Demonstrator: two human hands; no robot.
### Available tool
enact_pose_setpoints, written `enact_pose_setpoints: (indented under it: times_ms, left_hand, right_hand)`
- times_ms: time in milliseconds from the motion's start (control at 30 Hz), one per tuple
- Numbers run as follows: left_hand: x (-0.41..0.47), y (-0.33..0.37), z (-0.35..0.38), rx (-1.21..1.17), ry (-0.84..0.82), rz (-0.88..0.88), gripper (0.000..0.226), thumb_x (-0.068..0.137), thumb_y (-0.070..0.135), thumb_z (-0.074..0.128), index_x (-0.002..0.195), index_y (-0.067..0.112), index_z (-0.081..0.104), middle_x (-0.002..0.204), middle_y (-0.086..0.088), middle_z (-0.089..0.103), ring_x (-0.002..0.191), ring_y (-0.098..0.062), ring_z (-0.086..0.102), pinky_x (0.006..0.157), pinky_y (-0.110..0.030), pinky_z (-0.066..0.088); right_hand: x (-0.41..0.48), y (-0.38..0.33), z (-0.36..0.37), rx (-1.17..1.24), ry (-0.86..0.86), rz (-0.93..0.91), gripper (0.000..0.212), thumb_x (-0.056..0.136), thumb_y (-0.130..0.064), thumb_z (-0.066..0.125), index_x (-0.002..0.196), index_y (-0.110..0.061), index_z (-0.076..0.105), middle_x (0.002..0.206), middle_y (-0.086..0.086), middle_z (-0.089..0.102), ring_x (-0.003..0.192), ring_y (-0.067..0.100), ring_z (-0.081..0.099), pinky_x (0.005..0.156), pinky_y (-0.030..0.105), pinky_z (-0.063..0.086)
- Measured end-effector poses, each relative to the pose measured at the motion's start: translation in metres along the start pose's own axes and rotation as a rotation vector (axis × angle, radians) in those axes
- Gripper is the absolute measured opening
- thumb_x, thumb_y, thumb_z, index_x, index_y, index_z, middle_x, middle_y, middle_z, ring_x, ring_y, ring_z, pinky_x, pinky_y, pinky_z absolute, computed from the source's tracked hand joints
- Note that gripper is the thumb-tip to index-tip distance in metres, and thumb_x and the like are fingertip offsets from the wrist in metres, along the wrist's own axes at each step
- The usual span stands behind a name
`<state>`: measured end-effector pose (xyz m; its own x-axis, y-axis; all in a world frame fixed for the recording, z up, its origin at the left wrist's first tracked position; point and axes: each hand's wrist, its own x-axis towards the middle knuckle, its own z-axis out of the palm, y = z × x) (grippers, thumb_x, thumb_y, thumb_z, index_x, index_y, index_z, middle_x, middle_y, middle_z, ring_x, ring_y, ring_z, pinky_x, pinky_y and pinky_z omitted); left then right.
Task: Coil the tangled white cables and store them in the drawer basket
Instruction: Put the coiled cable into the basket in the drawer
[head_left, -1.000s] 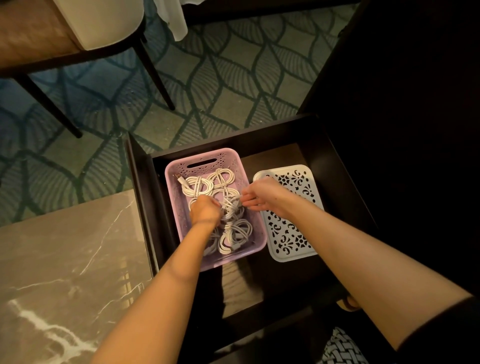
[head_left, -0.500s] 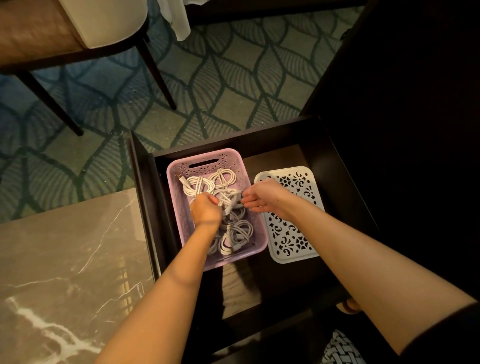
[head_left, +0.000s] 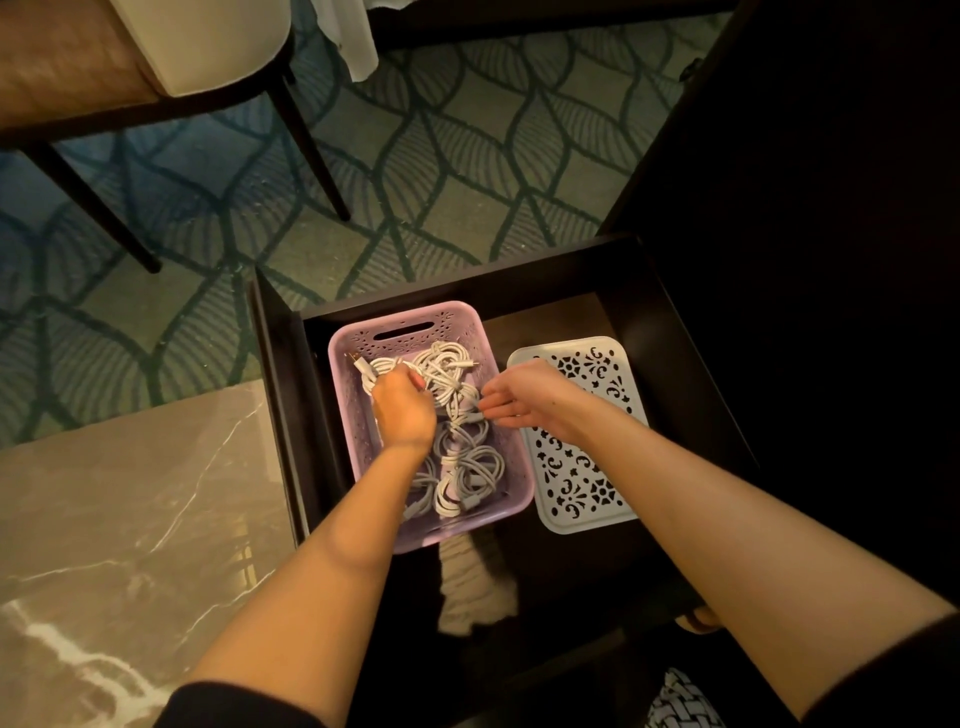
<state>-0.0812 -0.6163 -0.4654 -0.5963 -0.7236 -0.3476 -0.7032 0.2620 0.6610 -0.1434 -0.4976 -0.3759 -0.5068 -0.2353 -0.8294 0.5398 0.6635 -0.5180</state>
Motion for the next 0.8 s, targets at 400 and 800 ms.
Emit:
enact_pose_setpoints:
  times_ms: [400,800]
  left_hand:
    - [-0.001,0.016,-0.015,-0.073,-0.050,-0.133,0.021,0.087,0.007,0.045,0.083,0.005,0.065,0.092,-0.019,0.067,0.087,-0.035,0.063,0.081,-0.037,0.051]
    - [-0.060,0.190,-0.082,-0.194,-0.160,0.334,0.018,0.083,0.014,0.048,0.073,0.021,0.060,0.096,-0.014,0.068,0.095,-0.033,0.063,0.085,-0.042,0.051]
  right_hand:
    - [-0.005,-0.003,0.003,0.002,0.031,0.016,0.030,0.099,-0.011,0.041,0.122,0.002,0.056,0.113,0.015,0.066,0.100,0.023,0.065,0.081,0.028,0.053]
    - [-0.130,-0.049,-0.094,0.272,0.384,-0.310,0.015,0.093,-0.004,0.050,0.081,-0.008,0.060,0.094,0.013,0.062,0.064,0.012,0.056,0.058,0.016,0.048]
